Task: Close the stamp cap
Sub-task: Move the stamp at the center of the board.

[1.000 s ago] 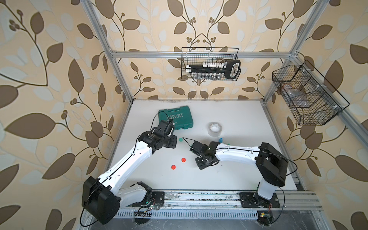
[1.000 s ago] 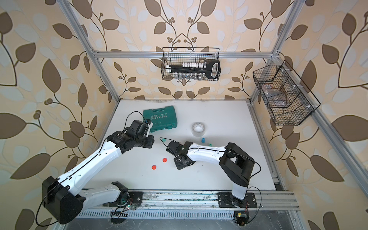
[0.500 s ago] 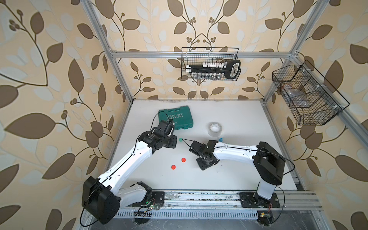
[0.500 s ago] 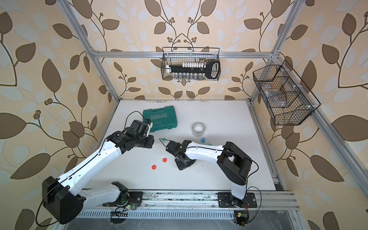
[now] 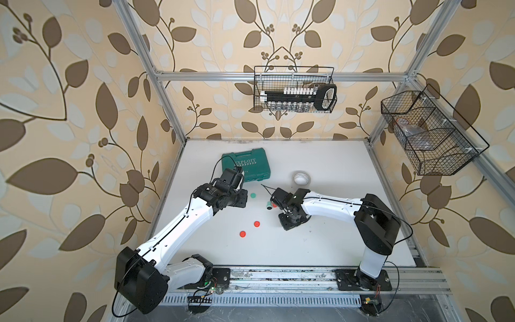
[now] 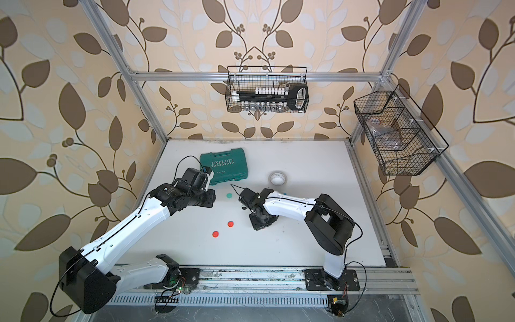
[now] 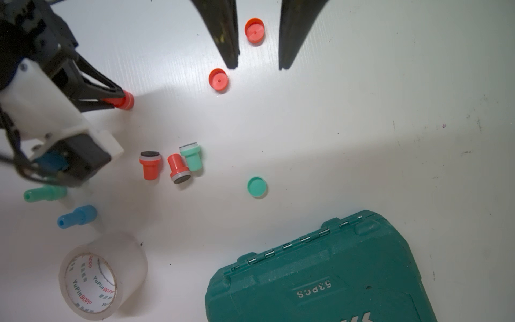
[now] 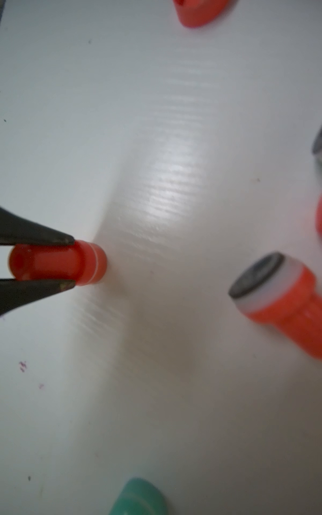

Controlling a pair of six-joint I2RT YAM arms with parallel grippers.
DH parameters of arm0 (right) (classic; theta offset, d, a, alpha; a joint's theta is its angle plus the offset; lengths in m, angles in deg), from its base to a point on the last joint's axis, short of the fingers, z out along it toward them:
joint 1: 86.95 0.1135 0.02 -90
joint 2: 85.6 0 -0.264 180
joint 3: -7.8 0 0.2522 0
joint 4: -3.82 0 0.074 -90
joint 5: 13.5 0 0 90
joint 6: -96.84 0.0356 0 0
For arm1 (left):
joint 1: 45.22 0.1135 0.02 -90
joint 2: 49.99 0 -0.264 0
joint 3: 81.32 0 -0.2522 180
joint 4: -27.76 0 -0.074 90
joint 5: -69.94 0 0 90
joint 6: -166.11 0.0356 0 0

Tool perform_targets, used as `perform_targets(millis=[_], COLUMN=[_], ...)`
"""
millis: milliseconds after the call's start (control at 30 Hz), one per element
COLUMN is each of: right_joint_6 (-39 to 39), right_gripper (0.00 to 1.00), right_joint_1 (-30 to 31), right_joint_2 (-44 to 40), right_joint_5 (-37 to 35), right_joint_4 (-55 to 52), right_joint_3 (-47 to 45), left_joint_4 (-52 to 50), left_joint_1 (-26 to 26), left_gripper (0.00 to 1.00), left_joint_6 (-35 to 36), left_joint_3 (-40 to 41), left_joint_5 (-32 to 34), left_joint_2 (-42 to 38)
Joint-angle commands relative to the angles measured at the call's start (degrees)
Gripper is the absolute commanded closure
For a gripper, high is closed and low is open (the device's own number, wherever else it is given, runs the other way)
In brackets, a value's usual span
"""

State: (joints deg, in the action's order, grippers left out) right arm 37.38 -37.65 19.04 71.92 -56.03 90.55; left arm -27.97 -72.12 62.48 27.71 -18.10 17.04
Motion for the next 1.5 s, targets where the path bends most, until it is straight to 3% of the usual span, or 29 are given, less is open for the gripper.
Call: perform_targets(millis=[0, 200, 600, 900, 1467], right_joint_6=[-3.4, -8.1, -12.8, -13.3, -13.8], right_gripper=[1.00, 1.00, 0.97, 0.81, 0.85], right_joint_1=[-3.9, -10.3, -17.5, -17.7, -18.2], right_joint_2=[-0.5, 2.9, 8.9, 8.6, 8.3], right_joint_5=[-1.5, 0.1, 0.0, 0.1, -1.4], right_joint_4=[-2.3, -2.8, -5.7, -7.2, -7.8], right_joint_3=[-1.3, 3.9, 14.0, 16.6, 16.1], left_joint_4=[-0.3, -0.4, -0.4, -0.3, -0.5], left_joint_1=[0.5, 0.5, 0.5, 0.5, 0.5], left_gripper=[0.72, 0.72, 0.72, 0.71, 0.71], left_joint_6=[0.6, 0.6, 0.6, 0.6, 0.7], left_joint_3=[0.3, 0.3, 0.3, 0.3, 0.4], left_joint_5=[0.2, 0.4, 0.7, 0.7, 0.8], left_joint_2=[-0.3, -0.3, -0.5, -0.4, -0.1])
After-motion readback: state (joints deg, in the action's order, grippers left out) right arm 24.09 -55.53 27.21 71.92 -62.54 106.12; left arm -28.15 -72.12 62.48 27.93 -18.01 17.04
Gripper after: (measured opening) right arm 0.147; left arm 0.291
